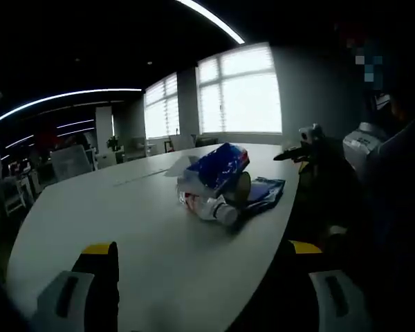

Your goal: Arrange the tabletop items into an orderly group along one side of the table until the central work area is clear of visible clutter.

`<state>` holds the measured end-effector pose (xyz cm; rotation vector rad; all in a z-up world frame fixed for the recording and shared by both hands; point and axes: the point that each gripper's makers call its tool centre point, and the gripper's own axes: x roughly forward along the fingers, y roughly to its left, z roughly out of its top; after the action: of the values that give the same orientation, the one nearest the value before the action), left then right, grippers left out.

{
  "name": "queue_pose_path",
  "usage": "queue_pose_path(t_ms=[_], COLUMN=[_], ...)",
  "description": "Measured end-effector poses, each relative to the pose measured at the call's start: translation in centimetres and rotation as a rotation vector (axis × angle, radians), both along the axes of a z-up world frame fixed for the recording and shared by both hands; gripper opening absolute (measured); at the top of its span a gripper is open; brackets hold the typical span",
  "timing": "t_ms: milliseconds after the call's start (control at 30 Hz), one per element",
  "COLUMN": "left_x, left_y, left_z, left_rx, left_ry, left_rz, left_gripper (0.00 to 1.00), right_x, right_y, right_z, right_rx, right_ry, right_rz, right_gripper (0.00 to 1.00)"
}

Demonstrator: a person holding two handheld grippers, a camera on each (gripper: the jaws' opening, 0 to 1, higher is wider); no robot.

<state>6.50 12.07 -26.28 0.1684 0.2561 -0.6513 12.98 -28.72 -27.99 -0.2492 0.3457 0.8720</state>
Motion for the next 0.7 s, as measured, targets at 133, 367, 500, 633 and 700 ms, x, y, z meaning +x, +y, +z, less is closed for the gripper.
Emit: queue_pose_path(t_ms=[133,367,500,633,700], left_x=[0.00,0.02,-0.03,-0.14,-0.09], left_y=[-0.02,0.15,0.24,0.26,0.34], left_z=[0.12,0.14,0.17,0.21,0.34], left_rx=[-0.001,-0.001,0.003,0.010,0.005], left_ry=[-0.003,0.000,0.005,0.011,0.012], left_rz=[-0.003,0.003,0.008,0.005,0.007], left_gripper=[1.00,1.00,1.00,1.00,1.00], right_x=[0.07,-0.10,-0.05,-0.02,0.01], right_y=[-0.16,-0.24,-0.39,-0.51,-0.61], right_z=[-0.01,0.02,0.00,0.07,0.11], right_rx=[0.000,-0.002,-0.002,0.002,0.005], right_ry=[0.000,0.001,0.002,0.001,0.001], right_rz=[-0.009,-0.007,-0.012,-0.016,-0.019], right_gripper=[0.97,0.97,0.98,1.00,1.00])
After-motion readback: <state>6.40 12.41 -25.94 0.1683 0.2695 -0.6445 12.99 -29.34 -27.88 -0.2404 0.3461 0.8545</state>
